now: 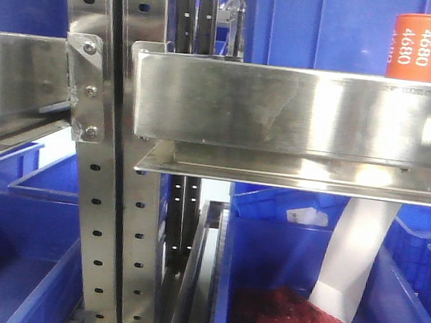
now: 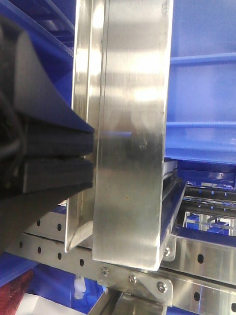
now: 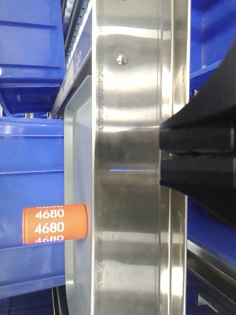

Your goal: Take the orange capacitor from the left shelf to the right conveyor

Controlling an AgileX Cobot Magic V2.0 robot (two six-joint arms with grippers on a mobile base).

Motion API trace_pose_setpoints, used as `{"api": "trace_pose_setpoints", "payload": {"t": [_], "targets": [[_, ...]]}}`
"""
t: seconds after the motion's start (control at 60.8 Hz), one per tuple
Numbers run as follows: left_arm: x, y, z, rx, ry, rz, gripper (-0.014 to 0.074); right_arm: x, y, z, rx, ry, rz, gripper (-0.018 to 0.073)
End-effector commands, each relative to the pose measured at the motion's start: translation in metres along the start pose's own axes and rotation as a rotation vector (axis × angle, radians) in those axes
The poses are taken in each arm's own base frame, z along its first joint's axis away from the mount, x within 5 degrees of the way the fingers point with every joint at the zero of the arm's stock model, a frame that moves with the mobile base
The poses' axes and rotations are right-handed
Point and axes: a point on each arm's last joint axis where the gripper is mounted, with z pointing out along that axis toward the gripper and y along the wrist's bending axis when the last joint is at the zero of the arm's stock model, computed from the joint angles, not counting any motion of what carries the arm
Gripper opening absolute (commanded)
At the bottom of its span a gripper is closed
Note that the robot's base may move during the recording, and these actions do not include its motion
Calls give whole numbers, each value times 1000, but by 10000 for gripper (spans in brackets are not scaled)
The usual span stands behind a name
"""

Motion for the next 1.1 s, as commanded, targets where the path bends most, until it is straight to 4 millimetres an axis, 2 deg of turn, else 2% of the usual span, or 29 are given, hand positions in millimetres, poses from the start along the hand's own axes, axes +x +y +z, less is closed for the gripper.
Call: {"api": "trace_pose_setpoints", "payload": {"t": [0.0, 0.872, 0.988, 1.086], "targets": [[-10, 0, -1, -1, -105, -3, -127, -10, 1, -2, -5, -103, -6, 55], [-10, 0, -1, -1, -105, -3, -127, -14, 1, -2, -7, -141, -6, 55], [-10, 0, -1, -1, -105, -3, -127, -18, 1, -3, -10, -181, -6, 55], [-10, 0, -1, -1, -105, -3, -127, -34, 2, -6, -13, -219, -6, 55]]}}
